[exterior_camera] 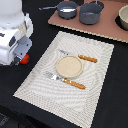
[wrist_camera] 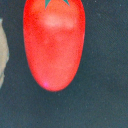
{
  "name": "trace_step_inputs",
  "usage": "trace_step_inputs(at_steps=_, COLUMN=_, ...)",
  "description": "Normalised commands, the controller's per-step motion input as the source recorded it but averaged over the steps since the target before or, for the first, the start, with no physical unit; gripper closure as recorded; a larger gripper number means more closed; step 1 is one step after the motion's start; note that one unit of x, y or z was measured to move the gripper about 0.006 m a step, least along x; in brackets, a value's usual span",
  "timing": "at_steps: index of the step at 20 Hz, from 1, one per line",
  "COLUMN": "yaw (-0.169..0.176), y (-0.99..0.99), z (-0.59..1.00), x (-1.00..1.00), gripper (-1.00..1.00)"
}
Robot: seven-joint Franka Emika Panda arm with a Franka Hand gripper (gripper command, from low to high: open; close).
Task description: Place the pan onto the stove and place the fish and sausage into the pan.
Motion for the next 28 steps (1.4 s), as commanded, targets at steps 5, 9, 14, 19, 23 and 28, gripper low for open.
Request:
trace_step_inputs(at_steps=5, yaw=-0.022, y=0.15, z=-0.38, x=-0.13, gripper=-1.00)
trace_step_inputs(at_steps=9, yaw=-0.019, y=0.17, z=-0.36, x=-0.14, gripper=-1.00)
trace_step_inputs(at_steps=14, yaw=-0.016, y=0.09, z=-0.35, x=-0.17, gripper=1.00)
trace_step_inputs(at_steps=19, yaw=-0.013, y=0.09, z=-0.24, x=-0.13, gripper=1.00)
trace_step_inputs(at_steps=23, yaw=-0.007, y=0.10, z=-0.10, x=-0.06, gripper=1.00)
trace_step_inputs(at_steps=28, yaw=0.000, y=0.13, z=0.04, x=0.00, gripper=1.00)
